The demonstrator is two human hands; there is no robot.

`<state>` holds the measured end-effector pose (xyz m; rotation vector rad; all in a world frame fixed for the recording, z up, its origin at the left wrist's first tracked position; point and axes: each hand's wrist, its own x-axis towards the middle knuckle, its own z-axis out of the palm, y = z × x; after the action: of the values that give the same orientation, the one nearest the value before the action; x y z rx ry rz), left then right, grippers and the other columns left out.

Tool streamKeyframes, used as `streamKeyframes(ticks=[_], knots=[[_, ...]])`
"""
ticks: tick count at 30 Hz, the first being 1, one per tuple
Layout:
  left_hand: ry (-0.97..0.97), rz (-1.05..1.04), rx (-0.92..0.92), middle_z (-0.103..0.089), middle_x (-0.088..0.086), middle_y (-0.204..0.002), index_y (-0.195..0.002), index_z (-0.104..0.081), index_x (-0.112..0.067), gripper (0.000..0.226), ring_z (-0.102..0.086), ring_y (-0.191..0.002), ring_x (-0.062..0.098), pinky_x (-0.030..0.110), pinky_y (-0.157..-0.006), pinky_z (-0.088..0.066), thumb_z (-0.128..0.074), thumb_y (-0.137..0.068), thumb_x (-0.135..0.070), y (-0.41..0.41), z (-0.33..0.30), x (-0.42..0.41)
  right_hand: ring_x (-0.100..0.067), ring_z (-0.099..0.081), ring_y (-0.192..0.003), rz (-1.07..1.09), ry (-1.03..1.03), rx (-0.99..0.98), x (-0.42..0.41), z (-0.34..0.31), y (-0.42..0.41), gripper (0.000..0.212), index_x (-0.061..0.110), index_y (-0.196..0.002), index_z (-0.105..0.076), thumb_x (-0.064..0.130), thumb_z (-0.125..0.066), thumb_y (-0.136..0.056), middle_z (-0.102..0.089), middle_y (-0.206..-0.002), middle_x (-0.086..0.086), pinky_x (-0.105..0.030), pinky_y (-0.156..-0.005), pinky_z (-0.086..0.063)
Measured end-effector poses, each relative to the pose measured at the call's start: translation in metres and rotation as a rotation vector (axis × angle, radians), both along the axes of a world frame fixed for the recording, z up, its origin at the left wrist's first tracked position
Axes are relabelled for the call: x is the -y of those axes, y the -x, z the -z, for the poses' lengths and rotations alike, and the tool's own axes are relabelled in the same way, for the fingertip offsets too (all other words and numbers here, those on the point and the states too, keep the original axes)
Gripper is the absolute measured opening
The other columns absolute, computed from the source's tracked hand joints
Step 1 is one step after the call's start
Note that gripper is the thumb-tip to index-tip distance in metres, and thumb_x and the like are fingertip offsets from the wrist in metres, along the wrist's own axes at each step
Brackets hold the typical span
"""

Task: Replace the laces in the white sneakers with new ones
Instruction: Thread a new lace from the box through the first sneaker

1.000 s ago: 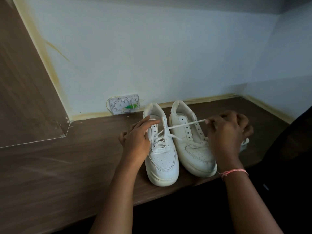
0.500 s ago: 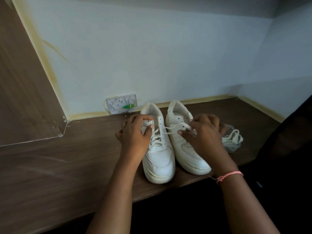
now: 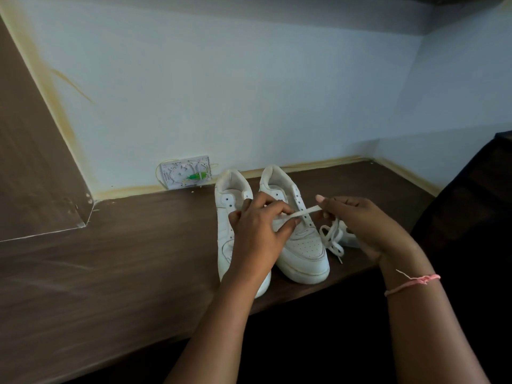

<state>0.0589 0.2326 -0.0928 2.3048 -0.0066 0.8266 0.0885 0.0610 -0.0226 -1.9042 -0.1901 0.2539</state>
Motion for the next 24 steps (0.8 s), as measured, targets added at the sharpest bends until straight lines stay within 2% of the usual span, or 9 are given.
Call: streamKeyframes(ticks=[7,10,11,13,15,17,19,23,24], knots=[[0.029,-0.039,0.198,-0.064,-0.017,-0.094,-0.097,-0.073,-0.036,0.010,-0.059,-0.092,0.009,0.043,-0.084,-0.041,-0.065,-0.091,-0.033,0.003,-0.008,-0.002,-0.025,-0.055,-0.083,0.218,0.067,0.086,0.006,0.011,-0.009,0.030,0.015,-0.079,-0.070,0.041,-0.061,-0.092,-0.062,-0.084,-0.016,-0.039,-0.076,-0.049],[0.149,0.008,0.236,-0.067,-0.016,-0.089,-0.092,-0.069,-0.028,0.014,-0.059,-0.082,0.011,0.049,-0.078,-0.048,-0.056,-0.091,-0.032,0.003,-0.013,-0.006,-0.032,-0.040,-0.123,0.437,0.776,0.448,0.000,0.022,-0.013,0.023,0.028,-0.109,-0.067,0.042,-0.060,-0.091,-0.058,-0.125,-0.007,-0.057,-0.105,-0.027],[0.162,0.029,0.233,-0.068,-0.015,-0.088,-0.091,-0.069,-0.027,0.014,-0.059,-0.080,0.011,0.050,-0.077,-0.048,-0.056,-0.090,-0.032,0.003,-0.016,-0.006,-0.032,-0.032,-0.130,0.425,0.819,0.523,-0.005,0.020,-0.011,0.028,0.031,-0.118,-0.063,0.041,-0.060,-0.091,-0.052,-0.135,-0.004,-0.056,-0.107,-0.021],[0.161,0.061,0.219,-0.068,-0.015,-0.086,-0.089,-0.071,-0.028,0.012,-0.058,-0.080,0.011,0.047,-0.077,-0.049,-0.058,-0.088,-0.030,0.004,-0.024,-0.006,-0.028,-0.037,-0.130,0.241,0.514,0.493,-0.015,0.008,-0.005,0.026,0.039,-0.113,-0.064,0.050,-0.053,-0.092,-0.057,-0.129,0.006,-0.055,-0.110,-0.024],[0.182,0.065,0.221,-0.067,-0.015,-0.085,-0.088,-0.071,-0.026,0.009,-0.057,-0.080,0.007,0.037,-0.076,-0.049,-0.062,-0.086,-0.025,0.007,-0.033,-0.006,-0.019,-0.059,-0.112,-0.026,0.176,0.388,-0.026,-0.004,0.006,0.032,0.037,-0.102,-0.068,0.061,-0.051,-0.091,-0.070,-0.104,0.012,-0.055,-0.103,-0.041],[0.236,0.070,0.221,-0.068,-0.014,-0.084,-0.088,-0.072,-0.025,0.009,-0.058,-0.079,0.006,0.023,-0.071,-0.045,-0.066,-0.085,-0.019,0.010,-0.040,-0.008,-0.013,-0.068,-0.097,-0.233,-0.013,0.246,-0.036,-0.010,0.015,0.026,0.031,-0.109,-0.067,0.049,-0.059,-0.092,-0.074,-0.094,0.004,-0.037,-0.091,-0.052],[0.302,0.067,0.189,-0.068,-0.013,-0.084,-0.087,-0.073,-0.024,0.011,-0.058,-0.076,0.007,0.018,-0.067,-0.043,-0.067,-0.085,-0.016,0.014,-0.045,-0.012,-0.019,-0.069,-0.085,-0.338,-0.062,0.181,-0.040,-0.008,0.016,0.024,0.025,-0.115,-0.064,0.034,-0.062,-0.093,-0.075,-0.087,-0.005,-0.027,-0.077,-0.048],[0.453,0.005,0.107,-0.070,-0.010,-0.077,-0.090,-0.077,-0.028,0.018,-0.058,-0.062,0.005,0.015,-0.056,-0.043,-0.067,-0.089,-0.013,0.017,-0.044,-0.042,-0.036,-0.058,-0.074,-0.264,0.048,0.215,-0.027,-0.001,0.007,0.012,0.022,-0.097,-0.073,0.025,-0.061,-0.095,-0.073,-0.072,-0.006,-0.045,-0.073,-0.043],[0.488,-0.020,0.086,-0.072,-0.011,-0.078,-0.092,-0.076,-0.030,0.020,-0.060,-0.064,0.004,0.015,-0.058,-0.046,-0.068,-0.089,-0.012,0.018,-0.041,-0.054,-0.033,-0.056,-0.071,-0.226,0.075,0.205,-0.020,-0.001,0.004,0.014,0.021,-0.092,-0.074,0.025,-0.061,-0.095,-0.071,-0.068,-0.004,-0.041,-0.072,-0.042]])
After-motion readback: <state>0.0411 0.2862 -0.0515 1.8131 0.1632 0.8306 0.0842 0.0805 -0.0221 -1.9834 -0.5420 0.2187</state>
